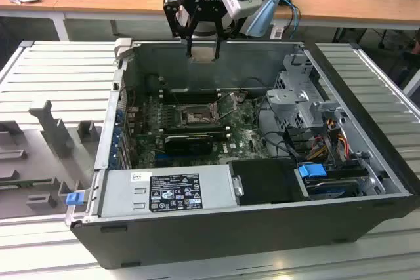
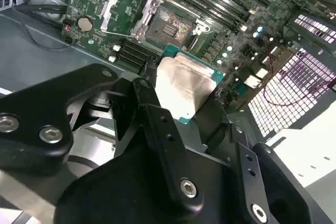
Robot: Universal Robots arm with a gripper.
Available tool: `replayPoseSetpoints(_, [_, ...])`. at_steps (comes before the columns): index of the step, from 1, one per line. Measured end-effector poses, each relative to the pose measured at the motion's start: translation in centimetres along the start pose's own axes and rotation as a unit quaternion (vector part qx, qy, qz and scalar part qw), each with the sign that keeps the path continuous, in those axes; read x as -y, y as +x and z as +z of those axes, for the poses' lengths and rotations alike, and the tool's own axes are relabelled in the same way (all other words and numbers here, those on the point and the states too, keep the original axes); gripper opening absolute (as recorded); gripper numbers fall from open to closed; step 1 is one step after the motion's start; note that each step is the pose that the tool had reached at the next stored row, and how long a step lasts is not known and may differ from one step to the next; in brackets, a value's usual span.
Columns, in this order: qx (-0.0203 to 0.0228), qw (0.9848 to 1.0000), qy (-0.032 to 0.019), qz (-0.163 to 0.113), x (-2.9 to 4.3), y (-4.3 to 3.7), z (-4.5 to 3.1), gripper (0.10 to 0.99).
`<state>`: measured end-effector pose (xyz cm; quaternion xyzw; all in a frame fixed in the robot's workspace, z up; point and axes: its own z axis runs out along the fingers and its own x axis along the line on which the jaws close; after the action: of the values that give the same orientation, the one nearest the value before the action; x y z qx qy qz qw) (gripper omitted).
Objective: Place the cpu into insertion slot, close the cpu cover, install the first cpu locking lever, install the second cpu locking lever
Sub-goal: 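Place the cpu into insertion slot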
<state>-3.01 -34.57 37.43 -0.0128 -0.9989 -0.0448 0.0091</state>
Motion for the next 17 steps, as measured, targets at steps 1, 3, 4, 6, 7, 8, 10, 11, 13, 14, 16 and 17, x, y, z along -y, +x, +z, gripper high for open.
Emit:
replayPoseSetpoints(1, [0.0005, 1.0, -0.0001, 0.006, 0.0, -0.01, 0.01, 0.541])
replayPoseSetpoints(3, [0.0014, 0.9999, -0.0002, 0.016, 0.0, 0.0, 0.01, 0.541])
replayPoseSetpoints(4, [0.0014, 0.9999, -0.0001, 0.016, 0.0, 0.0, 0.02, 0.541])
replayPoseSetpoints(6, [0.0015, 0.9999, -0.0002, 0.017, 0.01, 0.0, 0.06, 0.541])
replayPoseSetpoints(7, [0.0015, 0.9999, -0.0002, 0.017, 0.01, 0.0, 0.08, 0.541])
replayPoseSetpoints(8, [0.0015, 0.9999, -0.0002, 0.017, 0.01, 0.0, 0.08, 0.541])
replayPoseSetpoints(10, [0.0015, 0.9999, -0.0002, 0.017, 0.01, 0.0, 0.09, 0.541])
replayPoseSetpoints(11, [0.0015, 0.9999, -0.0002, 0.017, 0.01, 0.0, 0.1, 0.541])
replayPoseSetpoints(13, [0.0015, 0.9999, -0.0002, 0.017, 0.01, 0.0, 0.11, 0.541])
replayPoseSetpoints(14, [0.0016, 0.9998, -0.0002, 0.018, 0.01, 0.0, 0.11, 0.541])
replayPoseSetpoints(16, [0.0017, 0.9998, -0.0003, 0.019, 0.01, -0.01, 0.11, 0.541])
replayPoseSetpoints(17, [0.0018, 0.9998, -0.0003, 0.02, 0.01, 0.0, 0.11, 0.541])
